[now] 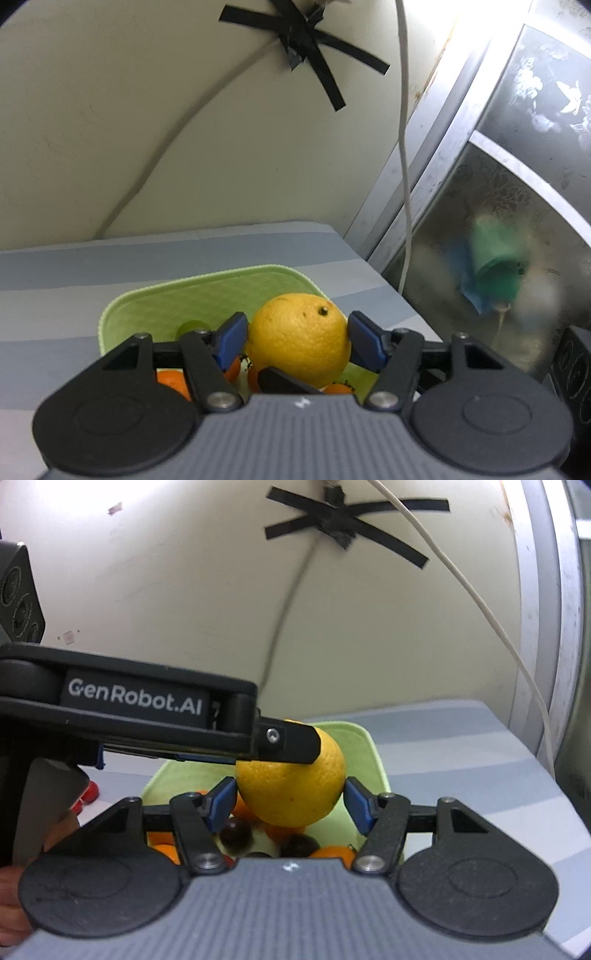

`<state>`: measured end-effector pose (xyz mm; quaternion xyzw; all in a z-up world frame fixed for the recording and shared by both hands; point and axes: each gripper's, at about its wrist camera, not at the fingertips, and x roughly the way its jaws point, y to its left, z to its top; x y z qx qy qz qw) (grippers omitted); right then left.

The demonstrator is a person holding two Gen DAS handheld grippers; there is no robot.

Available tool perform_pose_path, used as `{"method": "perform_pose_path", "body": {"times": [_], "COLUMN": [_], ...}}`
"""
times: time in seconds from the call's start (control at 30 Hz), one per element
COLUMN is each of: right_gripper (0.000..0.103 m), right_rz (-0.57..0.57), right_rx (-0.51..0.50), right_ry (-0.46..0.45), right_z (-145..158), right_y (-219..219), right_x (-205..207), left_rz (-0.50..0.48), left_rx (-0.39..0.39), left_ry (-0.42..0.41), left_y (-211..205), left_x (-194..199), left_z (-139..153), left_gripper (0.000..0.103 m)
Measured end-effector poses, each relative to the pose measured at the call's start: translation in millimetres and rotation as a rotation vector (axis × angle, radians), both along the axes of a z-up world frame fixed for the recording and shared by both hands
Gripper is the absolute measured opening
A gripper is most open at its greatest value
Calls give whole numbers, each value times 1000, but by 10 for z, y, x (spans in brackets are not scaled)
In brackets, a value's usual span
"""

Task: Organize fruits
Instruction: 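Carry the grapefruit over the basket and open both tools to drop it, then move both open tools toward the two red cherry tomatoes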

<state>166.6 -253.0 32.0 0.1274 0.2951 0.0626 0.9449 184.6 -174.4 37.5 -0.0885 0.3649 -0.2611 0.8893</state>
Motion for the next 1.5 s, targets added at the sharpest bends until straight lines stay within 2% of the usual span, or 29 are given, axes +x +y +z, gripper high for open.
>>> {"method": "perform_pose_path", "body": {"times": [0.13,0.23,0.37,0.43,0.53,0.6,0.67,0.73,0.8,0.9,1.0,1.1,1.2,1.3,1.5], "right_gripper": [67,68,68,68,68,67,65,56,44,36,36,37,36,36,36], "right_rz": [-11,-41,-76,-73,-14,52,118,194,256,299,299,263,218,183,182], "right_rx": [-17,-16,2,21,63,73,90,122,123,89,80,77,118,180,141], "right_ry": [-32,-58,-141,-201,-271,-288,-274,-236,-191,-125,-72,-30,75,78,74], "right_z": [-14,8,161,272,398,434,427,382,317,202,123,8,-76,-95,-48], "right_y": [11,-34,-30,12,177,380,621,872,1157,1494,1694,1760,1701,1608,1636], "right_x": [-13,-121,-318,-435,-613,-704,-743,-749,-758,-711,-673,-670,-609,-697,-768], "left_rz": [6,31,82,123,245,350,440,519,570,610,596,575,554,541,557], "left_rx": [12,-7,-29,-20,67,156,239,332,362,352,337,336,339,334,263], "left_ry": [-14,-45,-132,-179,-236,-236,-220,-205,-183,-167,-198,-234,-274,-292,-272], "left_y": [-4,116,559,852,1367,1662,1894,2062,2184,2326,2323,2298,2243,2231,2346], "left_x": [-34,-131,-475,-691,-1056,-1239,-1388,-1517,-1595,-1678,-1719,-1756,-1817,-1835,-1831], "left_z": [-19,101,327,385,342,221,64,-124,-269,-391,-406,-413,-401,-404,-416], "left_gripper": [64,64,66,70,70,70,70,70,69,69,70,70,70,70,71]}}
